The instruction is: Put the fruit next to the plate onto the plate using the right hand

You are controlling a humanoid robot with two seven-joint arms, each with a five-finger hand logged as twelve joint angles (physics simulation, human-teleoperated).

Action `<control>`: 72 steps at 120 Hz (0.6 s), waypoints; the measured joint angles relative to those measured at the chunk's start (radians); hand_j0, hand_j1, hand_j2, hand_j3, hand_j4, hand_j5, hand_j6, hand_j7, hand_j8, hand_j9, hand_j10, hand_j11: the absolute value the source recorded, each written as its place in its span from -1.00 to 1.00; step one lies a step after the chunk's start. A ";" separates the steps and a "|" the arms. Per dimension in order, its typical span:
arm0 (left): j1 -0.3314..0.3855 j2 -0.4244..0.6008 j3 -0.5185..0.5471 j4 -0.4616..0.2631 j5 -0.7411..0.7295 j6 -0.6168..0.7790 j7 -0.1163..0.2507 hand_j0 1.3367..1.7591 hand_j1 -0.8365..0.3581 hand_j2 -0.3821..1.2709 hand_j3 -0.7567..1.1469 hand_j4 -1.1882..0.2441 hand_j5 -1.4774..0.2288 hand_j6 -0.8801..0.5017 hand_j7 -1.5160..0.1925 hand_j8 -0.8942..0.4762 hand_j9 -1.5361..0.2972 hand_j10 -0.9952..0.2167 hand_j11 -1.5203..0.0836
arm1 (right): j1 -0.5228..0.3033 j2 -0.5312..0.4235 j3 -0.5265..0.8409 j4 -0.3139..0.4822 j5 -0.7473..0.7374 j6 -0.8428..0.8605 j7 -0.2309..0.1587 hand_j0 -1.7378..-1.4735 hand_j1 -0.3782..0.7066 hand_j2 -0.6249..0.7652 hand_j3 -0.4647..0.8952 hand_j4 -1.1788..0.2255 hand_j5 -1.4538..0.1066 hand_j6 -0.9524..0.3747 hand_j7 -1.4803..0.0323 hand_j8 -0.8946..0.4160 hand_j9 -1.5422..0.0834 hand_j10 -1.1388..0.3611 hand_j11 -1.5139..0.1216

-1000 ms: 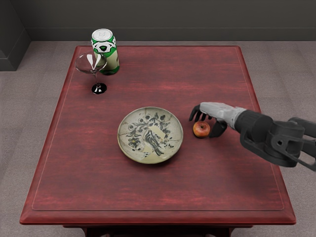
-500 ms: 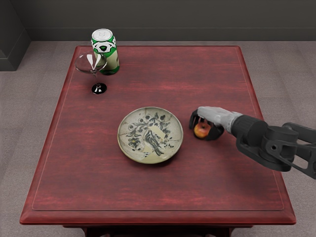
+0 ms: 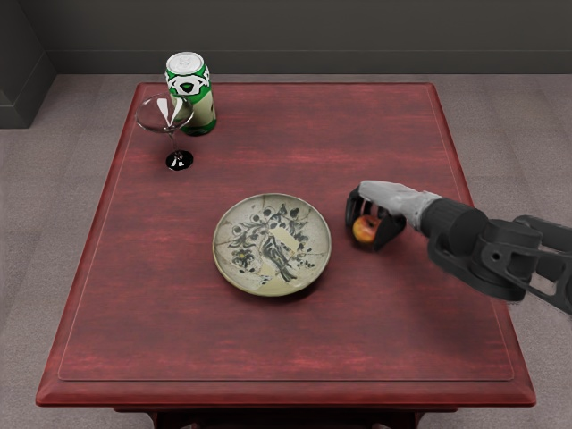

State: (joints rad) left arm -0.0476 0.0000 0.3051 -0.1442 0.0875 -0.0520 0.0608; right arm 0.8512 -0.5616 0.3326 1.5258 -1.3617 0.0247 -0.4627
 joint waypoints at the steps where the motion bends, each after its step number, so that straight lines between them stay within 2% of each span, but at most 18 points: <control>1: 0.000 0.000 0.000 0.000 0.000 0.000 0.000 0.52 0.49 -0.48 -0.21 0.32 0.36 -0.08 0.40 -0.05 0.33 0.24 0.50 | 0.003 -0.001 0.000 0.000 0.006 0.002 0.000 -0.36 0.14 0.28 -0.32 -0.29 -0.33 -0.34 -0.24 -0.31 -0.25 -0.39 -0.29; 35: 0.000 0.000 0.000 0.000 0.000 0.000 0.000 0.52 0.49 -0.48 -0.20 0.32 0.36 -0.08 0.40 -0.05 0.33 0.24 0.50 | 0.127 -0.032 0.023 0.002 0.237 0.133 0.006 -0.38 0.16 0.29 -0.32 -0.30 -0.35 -0.32 -0.25 -0.29 -0.26 -0.40 -0.30; 58: 0.000 0.000 0.000 0.000 0.000 0.000 0.000 0.52 0.49 -0.48 -0.20 0.32 0.36 -0.08 0.40 -0.05 0.33 0.24 0.50 | 0.176 -0.024 0.064 0.007 0.327 0.207 0.003 -0.39 0.21 0.35 -0.32 -0.30 -0.35 -0.30 -0.26 -0.26 -0.26 -0.41 -0.30; 72: 0.000 0.000 0.000 0.000 0.000 0.000 0.000 0.52 0.49 -0.48 -0.20 0.32 0.36 -0.08 0.40 -0.05 0.33 0.24 0.50 | 0.206 0.015 0.071 0.008 0.354 0.223 -0.003 -0.39 0.22 0.35 -0.32 -0.30 -0.36 -0.29 -0.26 -0.25 -0.26 -0.40 -0.30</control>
State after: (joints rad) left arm -0.0476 0.0000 0.3053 -0.1442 0.0874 -0.0517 0.0609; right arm 1.0575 -0.5468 0.4038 1.5334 -1.0080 0.2478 -0.4656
